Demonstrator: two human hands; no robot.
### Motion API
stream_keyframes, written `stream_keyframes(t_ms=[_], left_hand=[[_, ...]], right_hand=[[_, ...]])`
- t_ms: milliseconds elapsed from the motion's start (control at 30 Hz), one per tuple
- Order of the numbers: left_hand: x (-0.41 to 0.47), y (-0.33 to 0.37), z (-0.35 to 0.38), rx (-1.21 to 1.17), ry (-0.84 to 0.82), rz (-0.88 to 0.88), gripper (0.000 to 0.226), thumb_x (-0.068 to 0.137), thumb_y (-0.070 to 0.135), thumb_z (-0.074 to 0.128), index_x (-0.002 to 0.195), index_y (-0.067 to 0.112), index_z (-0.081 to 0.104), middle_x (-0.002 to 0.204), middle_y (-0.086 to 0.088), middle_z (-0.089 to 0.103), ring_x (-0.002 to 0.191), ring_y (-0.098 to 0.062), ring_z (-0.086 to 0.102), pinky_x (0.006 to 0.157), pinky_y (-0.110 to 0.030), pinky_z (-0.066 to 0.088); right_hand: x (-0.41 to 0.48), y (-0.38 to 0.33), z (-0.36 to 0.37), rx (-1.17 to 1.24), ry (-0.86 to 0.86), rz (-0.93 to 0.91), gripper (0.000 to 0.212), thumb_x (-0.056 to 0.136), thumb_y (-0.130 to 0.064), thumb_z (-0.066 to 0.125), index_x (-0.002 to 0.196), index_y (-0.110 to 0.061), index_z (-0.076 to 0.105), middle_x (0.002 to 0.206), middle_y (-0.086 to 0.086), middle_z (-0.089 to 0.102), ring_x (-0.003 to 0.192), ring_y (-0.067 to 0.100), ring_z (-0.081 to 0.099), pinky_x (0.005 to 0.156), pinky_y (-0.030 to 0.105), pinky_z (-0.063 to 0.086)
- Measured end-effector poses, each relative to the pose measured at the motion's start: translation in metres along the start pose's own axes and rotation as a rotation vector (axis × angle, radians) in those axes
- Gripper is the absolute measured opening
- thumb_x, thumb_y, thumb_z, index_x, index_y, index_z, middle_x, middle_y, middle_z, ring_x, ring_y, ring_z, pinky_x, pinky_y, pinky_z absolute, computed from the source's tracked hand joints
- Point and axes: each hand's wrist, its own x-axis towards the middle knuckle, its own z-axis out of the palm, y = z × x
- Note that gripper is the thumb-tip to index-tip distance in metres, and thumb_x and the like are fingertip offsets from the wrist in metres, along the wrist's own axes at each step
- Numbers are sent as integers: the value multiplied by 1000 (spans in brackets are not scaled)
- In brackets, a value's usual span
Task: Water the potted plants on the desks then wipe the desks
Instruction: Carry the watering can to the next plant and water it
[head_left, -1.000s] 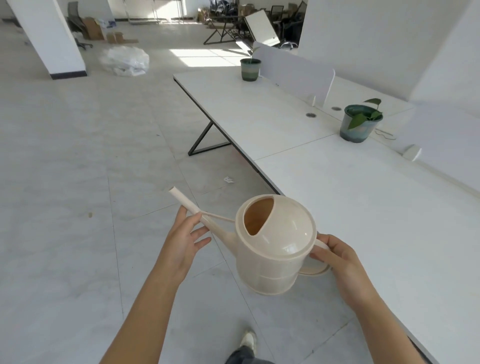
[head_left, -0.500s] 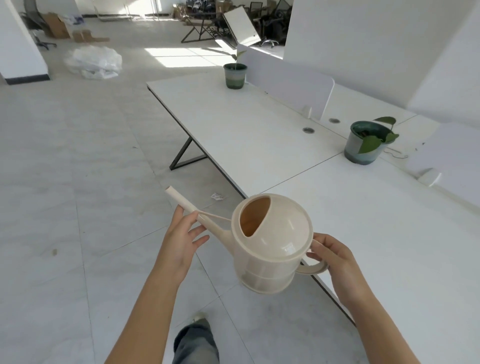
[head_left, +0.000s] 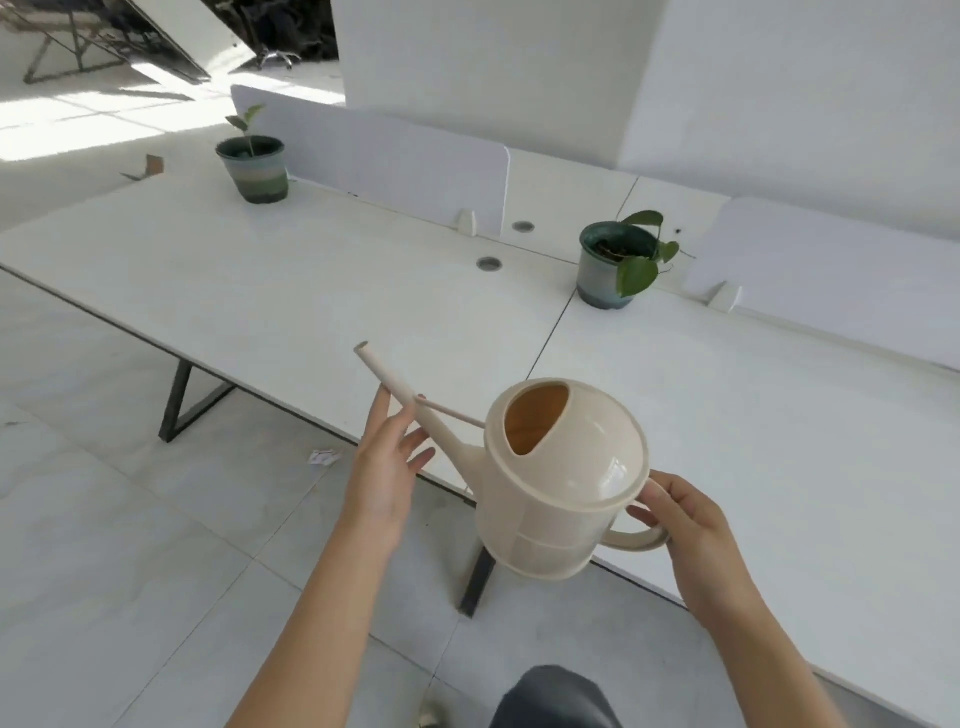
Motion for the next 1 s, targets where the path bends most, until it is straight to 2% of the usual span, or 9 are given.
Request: stream_keyframes(t_ms=[100, 167, 267, 367, 500, 600, 700, 867, 1000], left_hand=[[25, -7, 11, -61, -77, -31, 50, 90, 21, 49, 138, 23, 38, 103, 6, 60, 95, -15, 56, 88, -30, 42], [41, -13, 20, -74, -151, -50, 47, 82, 24, 51, 128, 20, 49, 102, 4, 58, 95, -15, 54, 89, -29, 43], [67, -24, 40, -77, -210, -66, 35, 86, 21, 47, 119, 17, 55, 102, 4, 56, 97, -14, 53, 87, -25, 44], [90, -34, 68, -20, -279, -78, 39, 96, 14, 36, 133, 10, 46, 110, 5, 55, 107, -15, 51, 96, -29, 42], [127, -40, 112, 37, -364, -133, 32, 95, 11, 38, 121, 24, 53, 100, 7, 55, 104, -15, 50, 95, -32, 41], [154, -49, 142, 70, -403, -176, 46, 94, 12, 42, 139, 25, 37, 93, 5, 53, 94, -15, 52, 87, -30, 44], [177, -59, 168, 90, -453, -272, 65, 92, 11, 46, 144, 40, 20, 112, -4, 44, 89, -19, 54, 82, -34, 46], [213, -70, 202, 149, -485, -351, 62, 89, 20, 48, 138, 49, 22, 122, -8, 44, 83, -22, 54, 71, -32, 49], [231, -71, 227, 214, -549, -399, 52, 89, 28, 47, 138, 32, 31, 109, -6, 49, 79, -20, 54, 62, -27, 51]], right_hand=[[5, -4, 4, 11, 54, -5, 47, 58, -64, 66, 84, -26, 72, 89, -10, 73, 92, 7, 64, 90, 33, 45], [12, -5, 2, 19, 108, -15, 54, 54, -69, 65, 85, -26, 72, 89, -10, 73, 90, 7, 65, 88, 31, 46], [29, -8, -7, 54, 207, 2, 23, 81, -38, 56, 85, -19, 70, 89, -3, 74, 94, 16, 63, 91, 33, 46], [49, -10, -23, 48, 281, -17, 27, 79, -42, 57, 83, -18, 69, 83, -6, 74, 87, 11, 65, 79, 21, 54], [80, -15, -47, 63, 408, -38, 21, 90, -17, 48, 77, -14, 65, 69, -14, 72, 75, 3, 66, 64, 11, 53], [103, -19, -60, 85, 480, -46, 21, 90, -16, 50, 75, -12, 64, 65, -9, 71, 70, -2, 66, 60, 11, 53], [123, -23, -69, 98, 542, -47, 21, 90, -16, 50, 73, -13, 63, 65, -13, 71, 69, -2, 66, 61, 14, 55], [148, -36, -77, 116, 630, -14, 21, 88, -19, 55, 69, -11, 61, 79, 0, 67, 68, 1, 67, 59, 14, 55], [158, -53, -73, 93, 715, 0, 19, 85, -21, 60, 69, -12, 60, 80, 2, 65, 76, 11, 63, 45, 12, 50]])
